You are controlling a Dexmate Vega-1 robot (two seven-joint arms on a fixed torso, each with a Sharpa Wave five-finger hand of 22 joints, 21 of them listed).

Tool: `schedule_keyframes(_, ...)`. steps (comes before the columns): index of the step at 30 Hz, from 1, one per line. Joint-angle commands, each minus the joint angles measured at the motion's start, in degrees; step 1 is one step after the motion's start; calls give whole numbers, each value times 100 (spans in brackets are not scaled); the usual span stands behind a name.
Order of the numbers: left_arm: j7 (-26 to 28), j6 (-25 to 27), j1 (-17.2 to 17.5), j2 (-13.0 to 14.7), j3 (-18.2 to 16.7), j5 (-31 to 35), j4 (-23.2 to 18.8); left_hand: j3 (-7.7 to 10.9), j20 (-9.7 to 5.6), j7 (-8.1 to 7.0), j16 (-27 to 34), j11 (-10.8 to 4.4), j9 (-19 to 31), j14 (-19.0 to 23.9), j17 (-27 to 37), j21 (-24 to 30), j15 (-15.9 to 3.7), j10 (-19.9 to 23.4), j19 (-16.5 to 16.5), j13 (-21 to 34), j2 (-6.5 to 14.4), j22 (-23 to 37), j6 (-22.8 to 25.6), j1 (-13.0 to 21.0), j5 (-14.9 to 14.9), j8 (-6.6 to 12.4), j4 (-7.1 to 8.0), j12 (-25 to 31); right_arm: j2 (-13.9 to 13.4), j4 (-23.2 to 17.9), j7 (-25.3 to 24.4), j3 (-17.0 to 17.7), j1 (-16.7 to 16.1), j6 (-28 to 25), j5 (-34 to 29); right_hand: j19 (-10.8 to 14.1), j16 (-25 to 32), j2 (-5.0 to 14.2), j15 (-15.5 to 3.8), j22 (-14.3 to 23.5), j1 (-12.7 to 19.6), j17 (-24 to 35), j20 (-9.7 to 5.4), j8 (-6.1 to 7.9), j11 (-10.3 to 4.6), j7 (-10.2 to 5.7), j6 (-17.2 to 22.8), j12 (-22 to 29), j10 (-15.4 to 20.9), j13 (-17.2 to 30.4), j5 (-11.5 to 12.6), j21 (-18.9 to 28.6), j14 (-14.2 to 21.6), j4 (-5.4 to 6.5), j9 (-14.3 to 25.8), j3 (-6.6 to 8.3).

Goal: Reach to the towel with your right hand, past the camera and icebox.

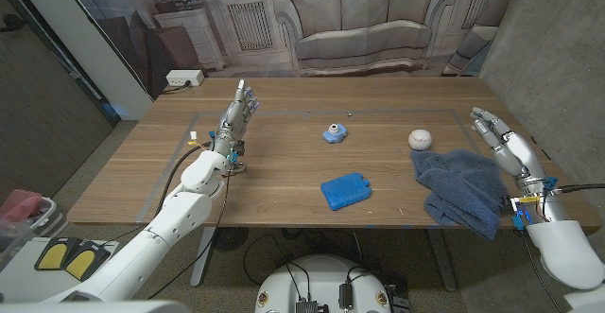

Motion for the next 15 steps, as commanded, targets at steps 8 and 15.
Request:
schedule_keyframes(8, 97, -100, 227, 106, -116, 31, -301, -62, -189, -5, 21, -23, 11, 28, 12, 3, -27, 67, -46, 33, -5, 10, 31, 36, -6, 9, -1, 12, 221, -72, -541, 155, -44, -252, -1105, 89, 27, -114, -216, 13, -26, 2, -438, 58, -81, -90, 121, 25, 55, 10, 53, -49, 87, -31, 8, -50)
schedule_keyframes(15, 131, -142, 390, 179, -212, -1, -400, -63, -218, 3, 19, 1, 11, 28, 10, 0, -17, 65, -57, 33, -6, 9, 50, 40, -8, 14, -1, 9, 244, -271, -687, 193, -114, -428, -1461, 111, 25, -138, -233, 13, -35, 3, -439, 57, -94, -103, 134, 26, 67, 10, 72, -66, 103, -34, 8, -70)
